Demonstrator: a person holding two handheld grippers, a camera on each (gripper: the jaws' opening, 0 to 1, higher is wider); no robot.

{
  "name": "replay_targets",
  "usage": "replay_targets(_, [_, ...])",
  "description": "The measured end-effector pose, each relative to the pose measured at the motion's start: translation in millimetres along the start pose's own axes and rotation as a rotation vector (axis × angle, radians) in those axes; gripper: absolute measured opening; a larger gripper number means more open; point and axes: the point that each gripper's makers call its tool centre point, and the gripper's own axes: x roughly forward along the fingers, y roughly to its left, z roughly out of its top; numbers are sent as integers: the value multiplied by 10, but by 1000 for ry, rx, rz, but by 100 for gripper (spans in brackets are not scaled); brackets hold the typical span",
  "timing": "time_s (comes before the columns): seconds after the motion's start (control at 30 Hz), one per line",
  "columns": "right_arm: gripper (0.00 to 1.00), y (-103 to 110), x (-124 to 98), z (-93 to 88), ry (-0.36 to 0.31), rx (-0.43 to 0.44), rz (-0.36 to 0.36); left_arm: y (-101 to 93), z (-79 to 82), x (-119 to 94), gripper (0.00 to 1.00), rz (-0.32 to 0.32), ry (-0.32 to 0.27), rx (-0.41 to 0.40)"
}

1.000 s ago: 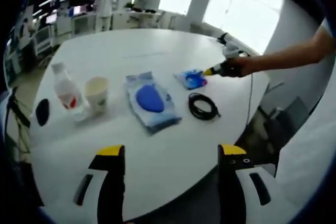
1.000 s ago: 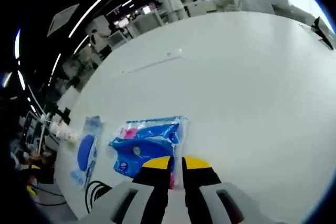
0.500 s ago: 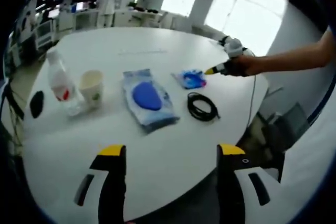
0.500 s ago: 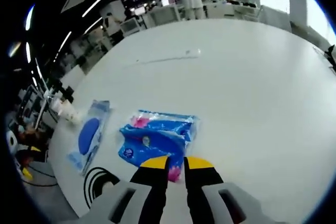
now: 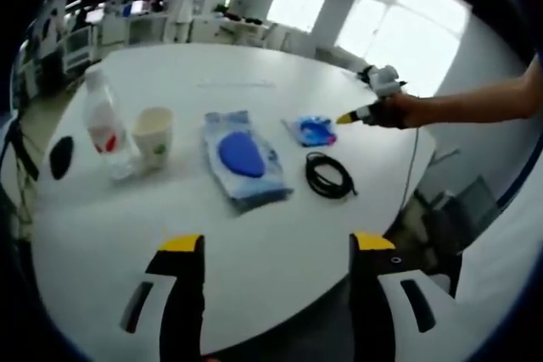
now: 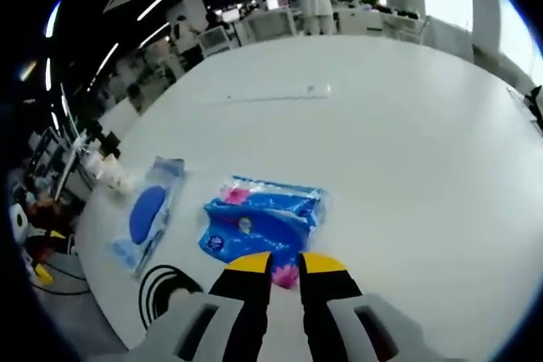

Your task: Arrange the tabletop items into an orderly group along one side of the table until the central work area is clear of visible clutter.

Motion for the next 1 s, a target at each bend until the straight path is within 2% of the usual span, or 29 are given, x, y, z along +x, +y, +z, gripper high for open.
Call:
replay_targets(0.03, [10, 97, -88, -52, -1, -3, 2, -6, 1, -1, 69, 1, -1, 0])
replay_targets(0.07, [10, 38, -4, 20, 16, 9, 13, -8, 2, 0, 68, 2, -2, 0])
replay_targets(0.17, [10, 189, -132, -9, 31, 3, 29, -19, 4, 3, 68, 2, -6, -4])
replay_targets(0.2, [10, 148, -31, 35, 44, 12, 36, -31, 9, 4, 68, 2, -9, -7])
replay_targets(0.23, [10, 201, -74, 14, 46, 3, 40, -31, 8, 6, 68, 1, -10, -9])
replay_targets(0.43, [10, 231, 21, 27, 81, 9, 68, -40, 17, 35, 67, -3, -23, -26])
replay_targets(0.8, [11, 488, 124, 36, 110, -52, 118, 11, 56, 32, 67, -7, -22, -34])
replay_targets(0.9, [16, 550, 169, 71, 109, -66, 145, 67, 85, 43, 67, -5, -28, -48])
replay_targets(1.0, [24, 676, 213, 124, 104, -121, 190, 99, 121, 72, 67, -2, -35, -61])
